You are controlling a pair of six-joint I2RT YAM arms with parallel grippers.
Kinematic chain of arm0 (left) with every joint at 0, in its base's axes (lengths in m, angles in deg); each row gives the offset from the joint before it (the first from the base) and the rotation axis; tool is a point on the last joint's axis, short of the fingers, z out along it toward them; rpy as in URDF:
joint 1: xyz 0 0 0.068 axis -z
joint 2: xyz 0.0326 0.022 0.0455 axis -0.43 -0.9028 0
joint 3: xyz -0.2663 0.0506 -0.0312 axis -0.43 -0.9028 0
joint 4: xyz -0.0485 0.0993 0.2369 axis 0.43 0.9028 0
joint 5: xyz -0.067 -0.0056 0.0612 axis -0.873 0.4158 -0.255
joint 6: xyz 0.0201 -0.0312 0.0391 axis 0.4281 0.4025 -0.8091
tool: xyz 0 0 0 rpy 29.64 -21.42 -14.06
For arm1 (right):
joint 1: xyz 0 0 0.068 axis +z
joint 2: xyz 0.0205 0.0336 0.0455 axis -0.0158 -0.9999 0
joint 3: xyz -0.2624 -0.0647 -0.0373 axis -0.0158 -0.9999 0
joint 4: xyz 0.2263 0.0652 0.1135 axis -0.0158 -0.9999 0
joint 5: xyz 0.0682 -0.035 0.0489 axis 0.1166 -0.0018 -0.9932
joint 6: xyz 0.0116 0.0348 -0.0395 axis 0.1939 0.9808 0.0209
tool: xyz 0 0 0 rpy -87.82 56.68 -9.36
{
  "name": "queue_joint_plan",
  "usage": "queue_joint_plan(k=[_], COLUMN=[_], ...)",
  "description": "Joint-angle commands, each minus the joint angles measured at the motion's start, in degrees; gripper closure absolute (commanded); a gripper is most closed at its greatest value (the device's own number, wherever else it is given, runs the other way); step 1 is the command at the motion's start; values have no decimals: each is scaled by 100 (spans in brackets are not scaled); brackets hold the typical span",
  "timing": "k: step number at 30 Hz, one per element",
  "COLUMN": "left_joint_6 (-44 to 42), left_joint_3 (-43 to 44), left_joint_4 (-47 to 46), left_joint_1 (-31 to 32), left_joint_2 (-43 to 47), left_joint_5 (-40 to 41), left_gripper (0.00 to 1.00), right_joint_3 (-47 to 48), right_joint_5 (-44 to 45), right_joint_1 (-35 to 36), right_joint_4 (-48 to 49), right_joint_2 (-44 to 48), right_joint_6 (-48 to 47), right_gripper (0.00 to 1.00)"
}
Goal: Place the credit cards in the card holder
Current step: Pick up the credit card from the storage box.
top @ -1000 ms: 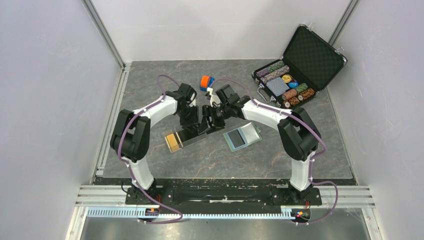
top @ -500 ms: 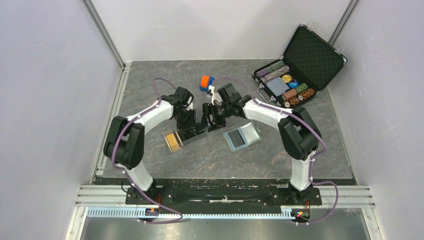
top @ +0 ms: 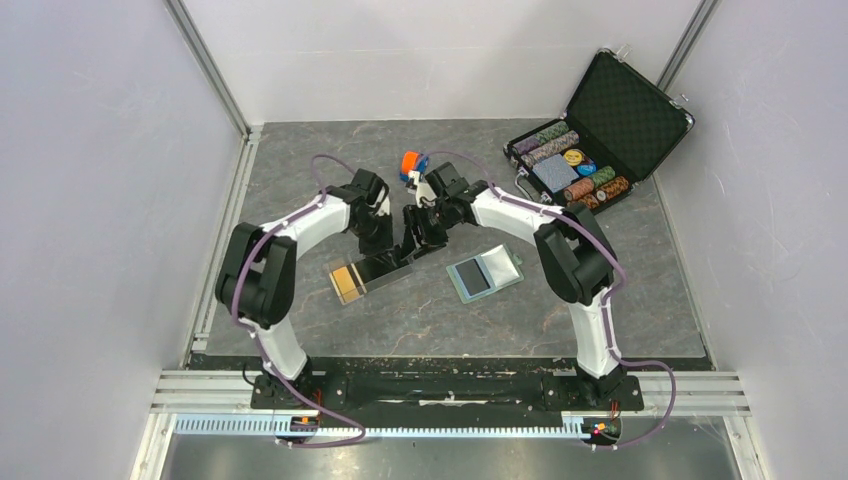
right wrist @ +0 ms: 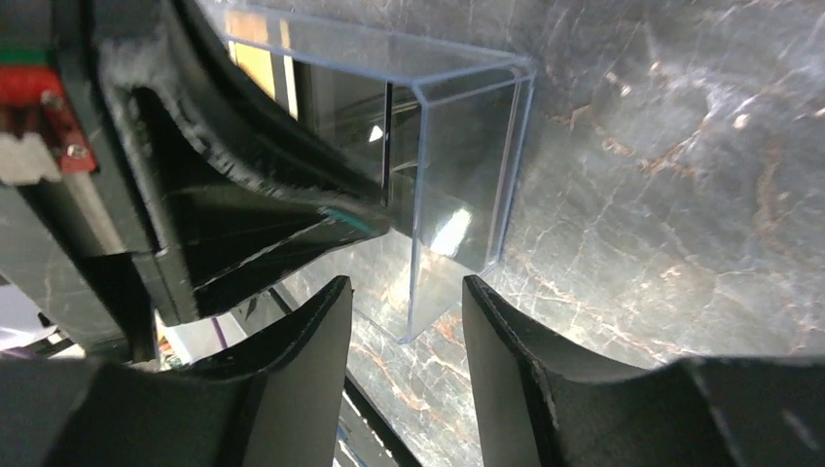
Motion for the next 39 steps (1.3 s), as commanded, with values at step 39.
queue_joint_plan(k=[39], left_joint_6=[1170], left_joint_3=[-1071], left_joint_4=[-1598], left_joint_1=[-40], left_joint_2=[427], left_joint_5=[-741], left_gripper=[65], right_joint_3=[-1276], right_joint_5=[-524], right_joint_1=[-148], right_joint_4=[432], right_joint_2=[744], right_joint_6=[58], right_gripper=[52])
